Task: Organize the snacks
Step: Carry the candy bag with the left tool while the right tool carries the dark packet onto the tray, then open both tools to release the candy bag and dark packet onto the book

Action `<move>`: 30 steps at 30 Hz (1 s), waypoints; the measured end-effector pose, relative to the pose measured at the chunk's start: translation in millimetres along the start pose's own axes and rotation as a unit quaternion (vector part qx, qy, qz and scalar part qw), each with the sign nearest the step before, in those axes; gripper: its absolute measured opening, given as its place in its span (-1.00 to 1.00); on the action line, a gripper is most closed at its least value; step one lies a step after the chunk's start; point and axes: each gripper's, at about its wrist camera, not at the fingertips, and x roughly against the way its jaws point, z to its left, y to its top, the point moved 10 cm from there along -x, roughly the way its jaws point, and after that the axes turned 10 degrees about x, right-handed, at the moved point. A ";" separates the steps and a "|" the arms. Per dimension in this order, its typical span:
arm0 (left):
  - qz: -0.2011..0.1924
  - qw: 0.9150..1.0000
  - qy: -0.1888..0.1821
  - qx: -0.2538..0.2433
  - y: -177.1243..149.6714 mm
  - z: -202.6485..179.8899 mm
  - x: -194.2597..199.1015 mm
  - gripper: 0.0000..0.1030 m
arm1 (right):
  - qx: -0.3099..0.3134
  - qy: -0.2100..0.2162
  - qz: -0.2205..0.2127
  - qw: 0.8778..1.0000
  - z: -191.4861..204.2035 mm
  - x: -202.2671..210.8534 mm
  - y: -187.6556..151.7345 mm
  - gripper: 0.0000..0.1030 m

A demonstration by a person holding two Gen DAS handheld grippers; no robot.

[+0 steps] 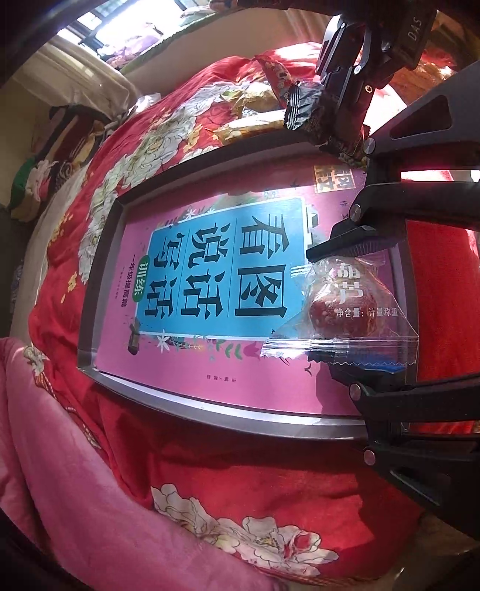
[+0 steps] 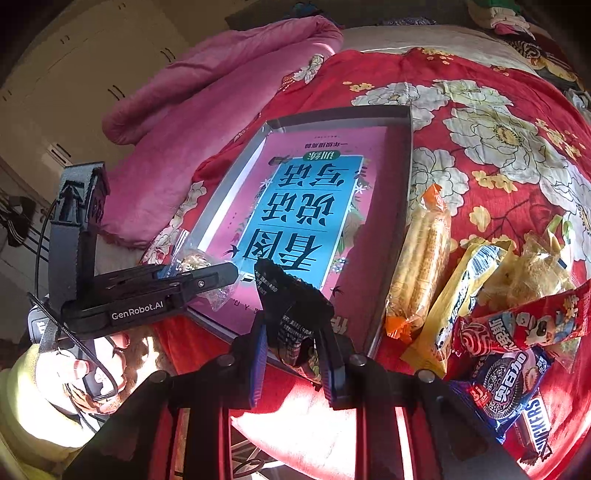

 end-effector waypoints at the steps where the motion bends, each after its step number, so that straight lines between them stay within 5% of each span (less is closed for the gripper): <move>1: 0.001 1.000 0.001 0.002 -1.3 1.8 -1.2 -0.12 | -0.002 0.000 0.002 1.000 -0.5 -1.3 -0.9 -0.51; 30: -0.001 1.000 0.019 0.017 3.2 9.1 -8.8 -0.11 | 0.005 -0.004 0.025 1.000 -2.0 -15.7 -0.5 -0.49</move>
